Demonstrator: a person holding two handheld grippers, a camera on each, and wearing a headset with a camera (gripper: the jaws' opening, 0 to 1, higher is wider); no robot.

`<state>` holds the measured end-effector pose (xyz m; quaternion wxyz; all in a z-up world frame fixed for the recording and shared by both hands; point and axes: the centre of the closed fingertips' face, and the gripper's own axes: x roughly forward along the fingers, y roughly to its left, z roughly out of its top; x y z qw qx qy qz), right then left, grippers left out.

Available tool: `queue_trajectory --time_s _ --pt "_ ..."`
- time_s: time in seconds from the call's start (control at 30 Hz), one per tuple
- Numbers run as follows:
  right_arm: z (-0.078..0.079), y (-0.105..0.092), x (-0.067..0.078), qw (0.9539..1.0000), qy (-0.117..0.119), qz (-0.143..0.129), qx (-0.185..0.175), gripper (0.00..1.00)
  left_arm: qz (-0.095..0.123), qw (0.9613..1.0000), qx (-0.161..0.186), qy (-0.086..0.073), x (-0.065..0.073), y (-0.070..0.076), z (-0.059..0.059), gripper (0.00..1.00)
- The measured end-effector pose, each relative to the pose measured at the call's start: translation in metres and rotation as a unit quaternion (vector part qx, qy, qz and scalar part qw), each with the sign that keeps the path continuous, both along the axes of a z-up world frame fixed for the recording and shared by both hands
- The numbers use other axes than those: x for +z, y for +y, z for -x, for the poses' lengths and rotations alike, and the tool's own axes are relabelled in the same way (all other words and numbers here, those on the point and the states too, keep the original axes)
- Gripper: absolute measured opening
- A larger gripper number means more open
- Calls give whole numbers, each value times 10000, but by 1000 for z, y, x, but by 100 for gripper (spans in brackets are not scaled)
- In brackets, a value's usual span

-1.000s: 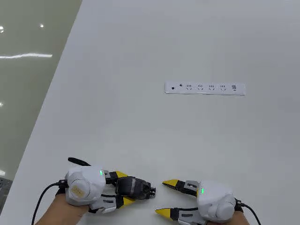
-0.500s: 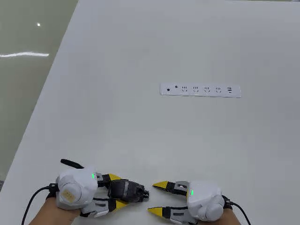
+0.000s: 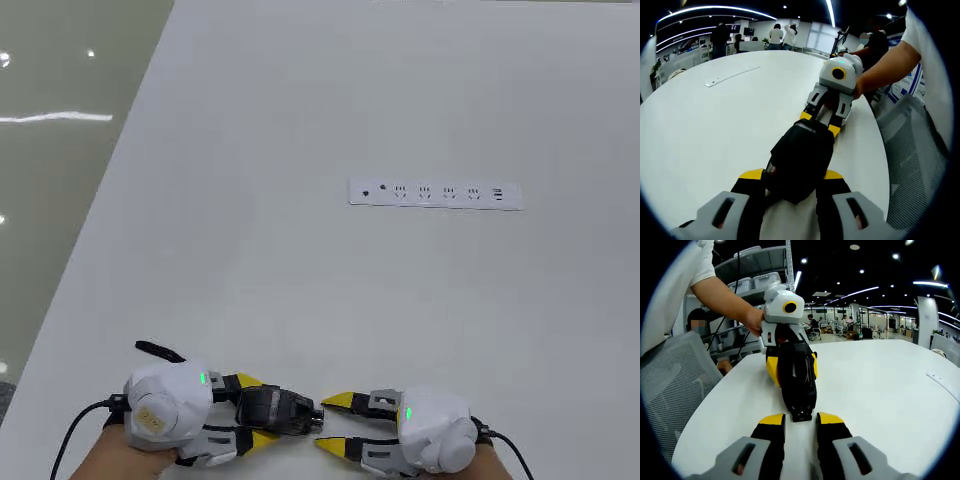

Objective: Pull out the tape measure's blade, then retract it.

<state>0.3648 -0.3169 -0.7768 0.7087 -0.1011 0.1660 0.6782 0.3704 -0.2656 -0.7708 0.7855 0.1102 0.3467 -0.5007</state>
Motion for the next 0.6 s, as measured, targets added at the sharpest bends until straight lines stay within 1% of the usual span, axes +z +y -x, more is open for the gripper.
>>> queue_trajectory --time_s 0.1,0.2,0.5,0.57,0.6 --pt "1 2 -1 10000 60 -17 47 20 2 10000 -1 -1 0 0 0 36" --pt "0 2 -1 9999 117 -38 69 21 7 10000 0 2 0 0 0 36" --pt "1 5 -2 9999 13 -25 123 18 33 10000 30 1 -1 -1 0 36" --pt "1 6 -2 9999 -61 -28 110 18 28 10000 33 -1 -1 -1 0 36" --pt "1 5 -1 9999 -57 -30 101 17 25 10000 32 -4 -1 -1 0 36"
